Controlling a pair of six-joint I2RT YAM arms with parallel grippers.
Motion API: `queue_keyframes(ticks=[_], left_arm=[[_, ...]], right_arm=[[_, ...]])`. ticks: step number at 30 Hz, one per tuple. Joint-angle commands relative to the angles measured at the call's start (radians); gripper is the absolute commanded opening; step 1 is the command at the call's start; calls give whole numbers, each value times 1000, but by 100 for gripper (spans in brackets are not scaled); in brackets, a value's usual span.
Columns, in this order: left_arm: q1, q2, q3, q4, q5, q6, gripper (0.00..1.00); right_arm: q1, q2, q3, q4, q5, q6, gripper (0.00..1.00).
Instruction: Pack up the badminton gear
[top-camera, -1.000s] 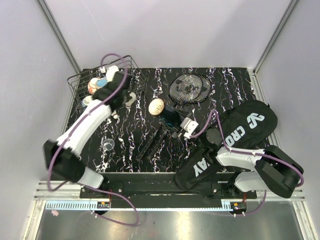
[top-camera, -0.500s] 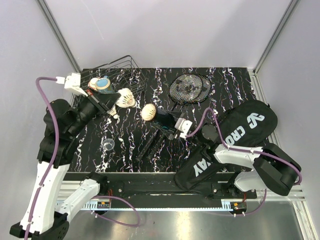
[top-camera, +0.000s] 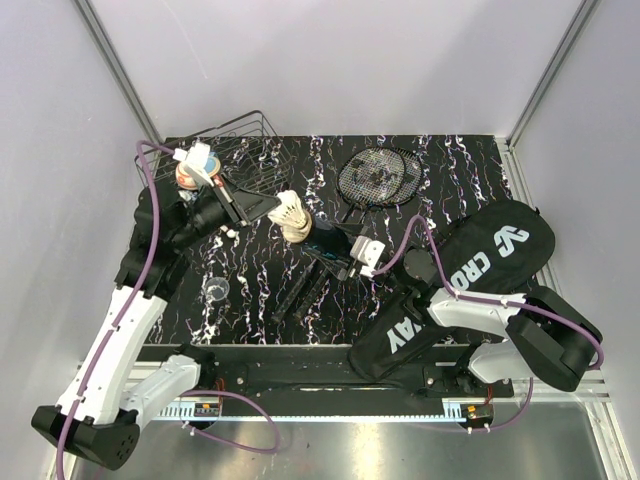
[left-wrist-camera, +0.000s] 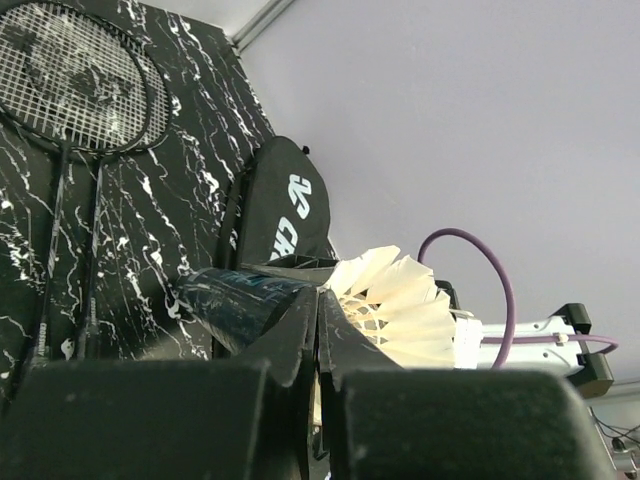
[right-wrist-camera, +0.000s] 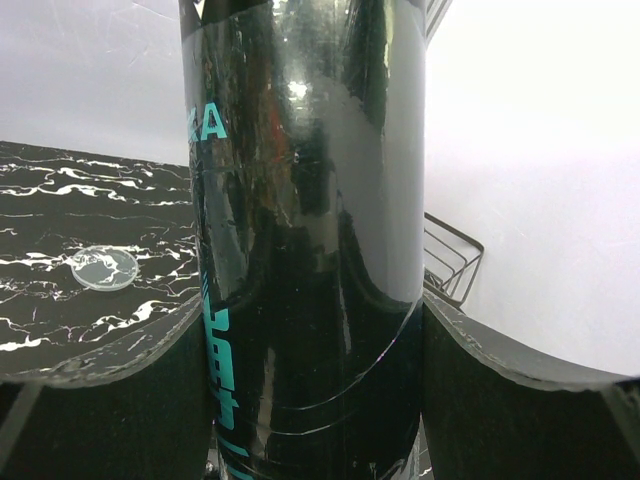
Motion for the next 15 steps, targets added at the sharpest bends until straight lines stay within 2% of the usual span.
queue_keyframes(ticks=[1,7,8,11,12,14,15], left_arm=[[-28,-4,-34,115,47,-33,0],[-72,-2,-62,95,38,5,0],[-72,-5,-51,55,31,36,9],[-71,-39,-48,4,-27,77,43],[-72,-48,-50,-6,-54,84,64],[-71,-50,-33,-60,-77,116,71],[-72,-45,-22,-81,-91,129,72]], right_arm=[[4,5,13,97,10,45,42],[4,6,10,103,23,45,42],[4,7,10,104,23,45,42],[4,10,11,106,21,48,42],[4,10,11,106,21,50,42],[4,11,11,108,20,51,42],[5,11,11,106,20,51,42]])
